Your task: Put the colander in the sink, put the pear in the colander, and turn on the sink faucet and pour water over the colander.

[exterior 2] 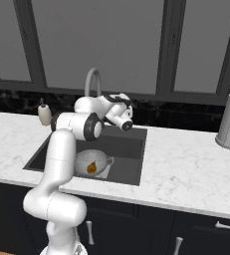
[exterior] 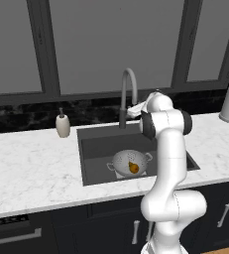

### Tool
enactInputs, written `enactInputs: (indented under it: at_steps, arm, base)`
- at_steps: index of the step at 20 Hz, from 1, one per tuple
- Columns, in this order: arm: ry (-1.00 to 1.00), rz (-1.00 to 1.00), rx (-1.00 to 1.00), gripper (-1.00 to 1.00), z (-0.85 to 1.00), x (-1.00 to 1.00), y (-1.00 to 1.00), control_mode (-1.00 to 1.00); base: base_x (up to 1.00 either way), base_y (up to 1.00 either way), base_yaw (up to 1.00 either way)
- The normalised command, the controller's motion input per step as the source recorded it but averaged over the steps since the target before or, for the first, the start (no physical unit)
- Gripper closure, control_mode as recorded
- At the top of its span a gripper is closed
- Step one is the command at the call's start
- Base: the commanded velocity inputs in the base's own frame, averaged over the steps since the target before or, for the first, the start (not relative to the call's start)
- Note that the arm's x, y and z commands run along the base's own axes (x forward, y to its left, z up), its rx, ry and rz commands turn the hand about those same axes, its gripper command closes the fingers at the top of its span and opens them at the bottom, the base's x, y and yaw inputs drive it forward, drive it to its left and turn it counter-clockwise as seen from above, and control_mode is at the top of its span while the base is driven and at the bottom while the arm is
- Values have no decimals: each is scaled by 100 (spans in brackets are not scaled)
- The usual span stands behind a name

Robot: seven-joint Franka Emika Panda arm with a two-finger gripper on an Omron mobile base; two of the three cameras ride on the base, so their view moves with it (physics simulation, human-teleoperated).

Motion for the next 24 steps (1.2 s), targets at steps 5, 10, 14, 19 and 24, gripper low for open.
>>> enactInputs:
  at_steps: [5,10,14,19,24]
  arm:
    - [0,0,5,-100,0,9,0,-100]
    - [0,0,5,100,-1,9,0,-100]
    - [0,-2,2,100,-6,8,0,-100]
    - [0,-7,0,100,-5,6,0,-100]
    - [0,-9,0,100,-8,3,-2,-100]
  base:
    - [0,0,0]
    - [0,0,0]
    - [0,0,0]
    - [0,0,0]
    - [0,0,0]
